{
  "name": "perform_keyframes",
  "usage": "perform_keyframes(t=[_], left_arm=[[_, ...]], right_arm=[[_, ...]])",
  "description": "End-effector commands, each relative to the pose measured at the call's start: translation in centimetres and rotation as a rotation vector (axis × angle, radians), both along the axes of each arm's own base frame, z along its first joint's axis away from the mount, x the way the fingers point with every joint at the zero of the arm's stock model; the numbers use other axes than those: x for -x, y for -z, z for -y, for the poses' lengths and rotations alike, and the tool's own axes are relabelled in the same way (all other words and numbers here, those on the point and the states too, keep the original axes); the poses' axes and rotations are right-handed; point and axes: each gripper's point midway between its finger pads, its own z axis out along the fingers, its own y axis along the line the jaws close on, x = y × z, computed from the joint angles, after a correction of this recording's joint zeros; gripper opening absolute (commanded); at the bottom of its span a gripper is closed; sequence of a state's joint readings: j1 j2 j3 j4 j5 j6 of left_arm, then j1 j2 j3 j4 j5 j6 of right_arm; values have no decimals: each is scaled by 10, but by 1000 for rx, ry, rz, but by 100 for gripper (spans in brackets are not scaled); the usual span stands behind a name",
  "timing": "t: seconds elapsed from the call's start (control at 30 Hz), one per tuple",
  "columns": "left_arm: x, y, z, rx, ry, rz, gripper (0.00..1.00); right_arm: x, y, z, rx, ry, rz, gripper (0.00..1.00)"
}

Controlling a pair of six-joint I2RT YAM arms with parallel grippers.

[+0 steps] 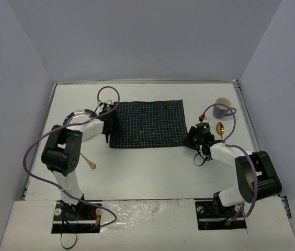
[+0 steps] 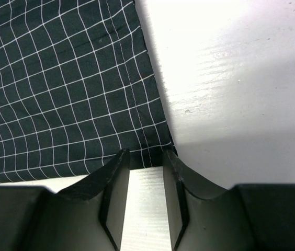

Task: Set the dinner table for one person

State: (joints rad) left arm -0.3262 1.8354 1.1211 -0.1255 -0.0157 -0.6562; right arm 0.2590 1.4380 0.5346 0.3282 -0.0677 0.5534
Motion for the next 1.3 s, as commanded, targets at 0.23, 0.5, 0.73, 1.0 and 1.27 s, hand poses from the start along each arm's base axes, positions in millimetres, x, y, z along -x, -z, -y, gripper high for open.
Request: perform_keyframes(t=[0.23, 0.5, 0.73, 1.0, 1.27], left_arm=[[-20, -118, 7, 92, -9, 199, 50], [15, -201, -34, 189, -122, 388, 92], [67, -159, -112, 224, -338, 368, 97], [90, -111, -164, 353, -546, 370, 97], [64, -83, -169, 423, -598, 336, 90]], right_arm=[[-34, -134, -8, -8, -84, 302, 45], [-7, -211, -20, -89, -188, 500, 82], [27, -246, -11, -100, -197, 662, 98], [62, -242, -15, -164, -247, 714, 100], [70, -239, -15, -171, -259, 735, 100]])
